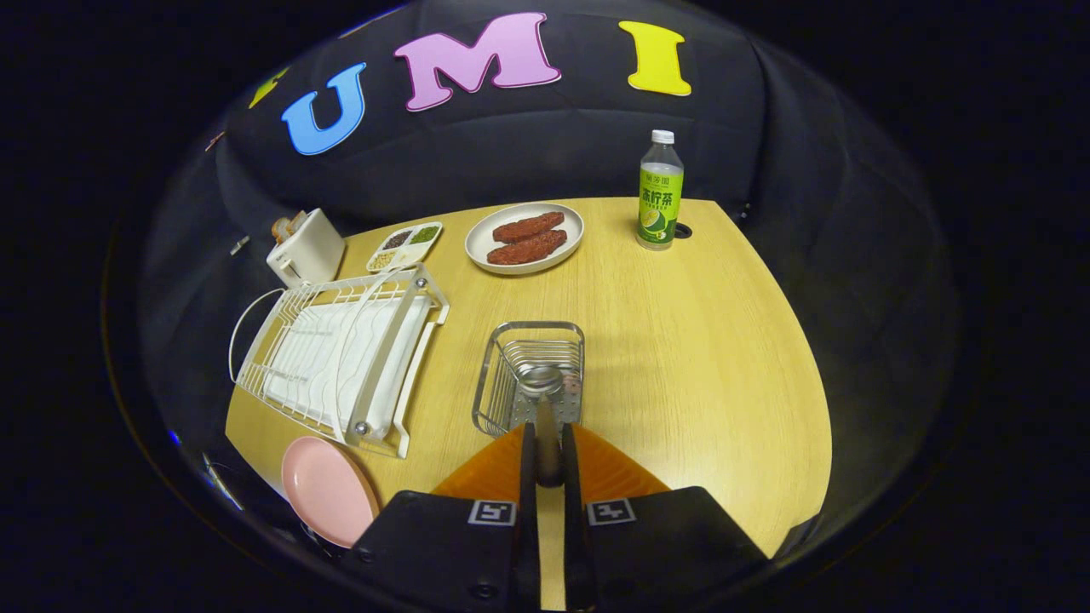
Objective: Take the plate from the dish rack, then take the spoon from the basket and place it into the plate.
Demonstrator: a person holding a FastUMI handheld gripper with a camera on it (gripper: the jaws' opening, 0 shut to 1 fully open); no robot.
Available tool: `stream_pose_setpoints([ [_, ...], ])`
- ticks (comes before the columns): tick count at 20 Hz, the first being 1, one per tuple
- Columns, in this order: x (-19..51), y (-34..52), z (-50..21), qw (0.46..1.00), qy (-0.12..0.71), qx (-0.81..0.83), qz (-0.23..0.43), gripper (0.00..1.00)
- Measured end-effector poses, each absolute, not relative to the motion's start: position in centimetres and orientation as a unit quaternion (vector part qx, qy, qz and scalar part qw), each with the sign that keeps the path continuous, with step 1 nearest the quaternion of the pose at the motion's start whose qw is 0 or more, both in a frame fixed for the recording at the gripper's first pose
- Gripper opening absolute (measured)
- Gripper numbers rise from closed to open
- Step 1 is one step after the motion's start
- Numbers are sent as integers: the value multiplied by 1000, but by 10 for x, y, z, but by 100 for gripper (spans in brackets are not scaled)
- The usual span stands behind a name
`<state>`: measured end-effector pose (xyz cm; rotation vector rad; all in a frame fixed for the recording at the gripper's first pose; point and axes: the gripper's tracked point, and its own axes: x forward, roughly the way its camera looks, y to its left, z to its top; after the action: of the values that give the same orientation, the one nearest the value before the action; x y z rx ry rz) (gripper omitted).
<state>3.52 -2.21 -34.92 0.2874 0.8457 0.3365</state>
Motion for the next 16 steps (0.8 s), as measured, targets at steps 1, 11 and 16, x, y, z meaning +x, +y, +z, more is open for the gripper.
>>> stream_pose_setpoints([
  [1, 36, -22, -348, 889, 406, 141, 160, 15],
  [11, 44, -48, -294, 903, 374, 170, 122, 10],
  [16, 25, -50, -237, 915, 348, 147, 144, 10],
])
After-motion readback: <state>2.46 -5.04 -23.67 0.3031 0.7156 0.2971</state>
